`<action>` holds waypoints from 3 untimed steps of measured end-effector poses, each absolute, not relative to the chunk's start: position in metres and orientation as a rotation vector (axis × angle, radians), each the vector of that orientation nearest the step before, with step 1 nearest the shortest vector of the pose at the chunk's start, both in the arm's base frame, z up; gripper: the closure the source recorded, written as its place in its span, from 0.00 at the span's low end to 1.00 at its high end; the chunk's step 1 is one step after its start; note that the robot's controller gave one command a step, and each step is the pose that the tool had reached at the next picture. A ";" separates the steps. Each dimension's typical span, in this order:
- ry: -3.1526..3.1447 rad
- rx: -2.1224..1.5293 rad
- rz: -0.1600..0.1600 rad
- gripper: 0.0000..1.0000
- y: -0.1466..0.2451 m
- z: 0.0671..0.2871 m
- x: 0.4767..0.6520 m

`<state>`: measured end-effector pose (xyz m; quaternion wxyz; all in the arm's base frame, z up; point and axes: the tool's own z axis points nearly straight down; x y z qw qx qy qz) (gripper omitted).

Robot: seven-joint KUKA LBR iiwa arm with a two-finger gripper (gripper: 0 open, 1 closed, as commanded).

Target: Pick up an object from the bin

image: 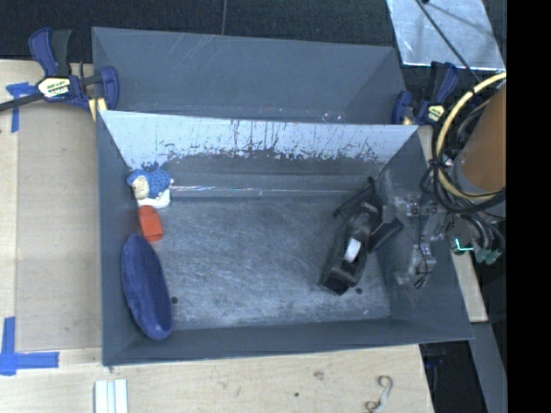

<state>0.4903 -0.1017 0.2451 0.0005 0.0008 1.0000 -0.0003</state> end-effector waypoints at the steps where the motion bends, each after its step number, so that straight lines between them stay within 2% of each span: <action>1: 2.953 -0.964 -0.019 0.00 -0.095 0.092 0.524; 2: 2.780 -1.436 -0.011 0.00 -0.077 0.103 0.548; 3: 2.603 -1.749 -0.003 0.00 -0.081 0.116 0.569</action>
Offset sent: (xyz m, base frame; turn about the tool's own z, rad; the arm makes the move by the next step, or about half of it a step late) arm 0.0254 0.0056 -0.1751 -0.6387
